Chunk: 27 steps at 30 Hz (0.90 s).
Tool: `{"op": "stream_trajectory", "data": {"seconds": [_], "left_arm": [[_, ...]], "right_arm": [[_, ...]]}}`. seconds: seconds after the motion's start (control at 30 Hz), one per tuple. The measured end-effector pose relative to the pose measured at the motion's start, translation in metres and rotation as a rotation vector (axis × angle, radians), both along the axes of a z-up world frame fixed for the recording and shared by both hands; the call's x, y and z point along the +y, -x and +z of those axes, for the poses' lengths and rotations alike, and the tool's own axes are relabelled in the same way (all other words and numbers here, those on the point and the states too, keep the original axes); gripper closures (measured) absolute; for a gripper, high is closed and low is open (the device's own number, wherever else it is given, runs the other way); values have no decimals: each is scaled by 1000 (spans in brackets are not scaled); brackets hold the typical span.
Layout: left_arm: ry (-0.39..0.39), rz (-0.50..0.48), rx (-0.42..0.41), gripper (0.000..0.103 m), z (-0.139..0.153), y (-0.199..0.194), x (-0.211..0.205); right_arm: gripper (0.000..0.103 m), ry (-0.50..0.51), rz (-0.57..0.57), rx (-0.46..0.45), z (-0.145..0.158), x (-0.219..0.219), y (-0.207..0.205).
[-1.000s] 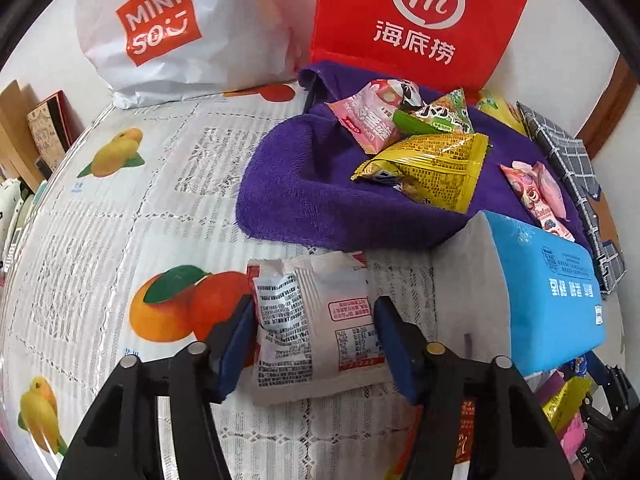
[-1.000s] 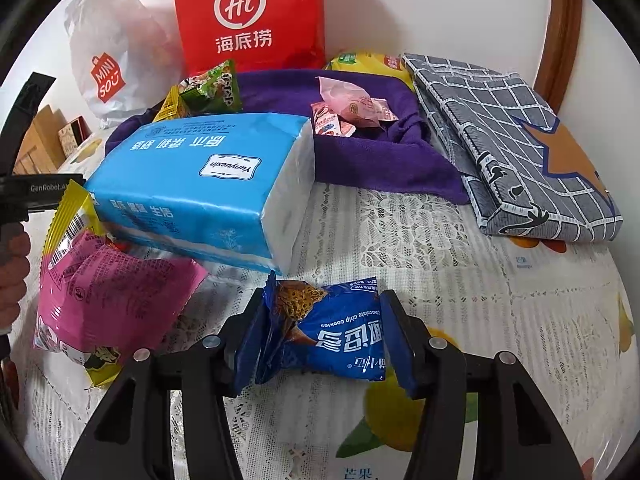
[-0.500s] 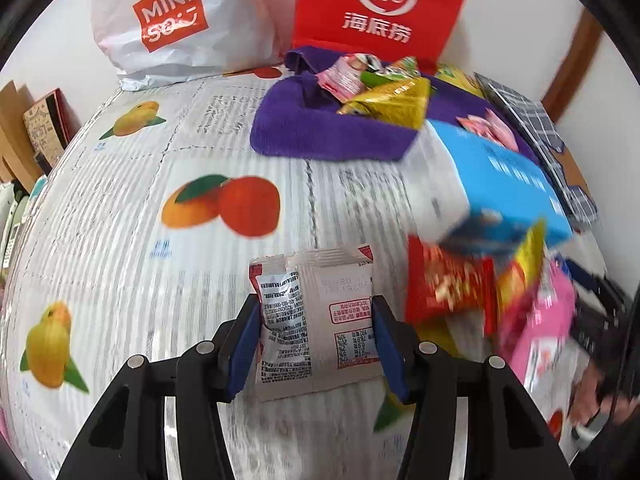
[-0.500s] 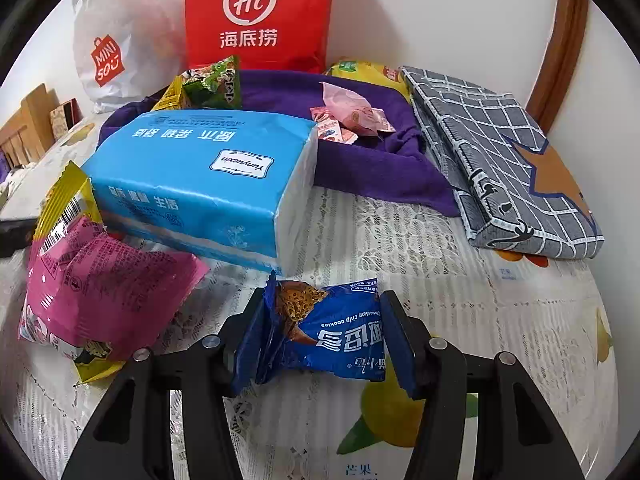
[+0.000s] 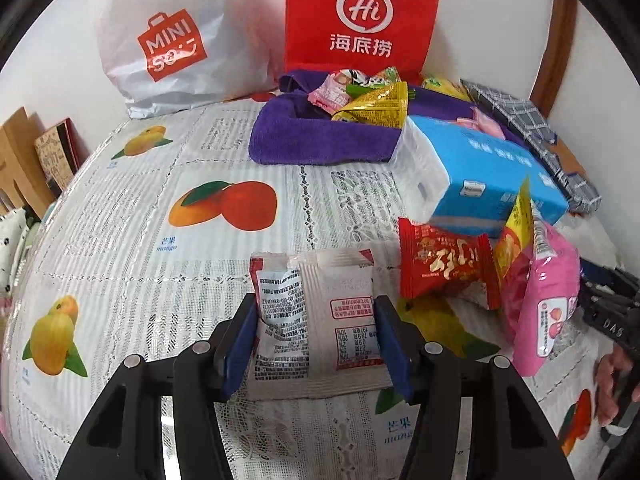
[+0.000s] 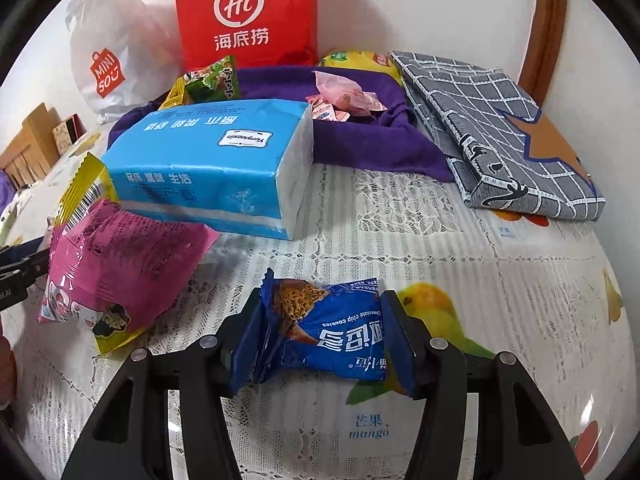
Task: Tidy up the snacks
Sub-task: 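Grasp the white snack packet with the left tool while the right tool holds the blue packet, then carry the white packet and blue cookie packet up over the purple towel with both tools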
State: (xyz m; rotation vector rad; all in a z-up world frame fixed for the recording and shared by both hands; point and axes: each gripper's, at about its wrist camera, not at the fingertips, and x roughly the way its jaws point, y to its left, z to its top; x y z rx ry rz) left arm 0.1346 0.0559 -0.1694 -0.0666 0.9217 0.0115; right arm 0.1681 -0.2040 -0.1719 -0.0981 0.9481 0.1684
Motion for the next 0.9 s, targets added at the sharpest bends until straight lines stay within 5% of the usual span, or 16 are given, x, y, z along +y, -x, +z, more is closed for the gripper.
{"op": "stream_trajectory", "data": {"seconds": [0.9], "left_arm": [[46, -22, -3, 38, 0, 0, 0]], "right_arm": [[45, -17, 1, 4, -2, 0, 0]]}}
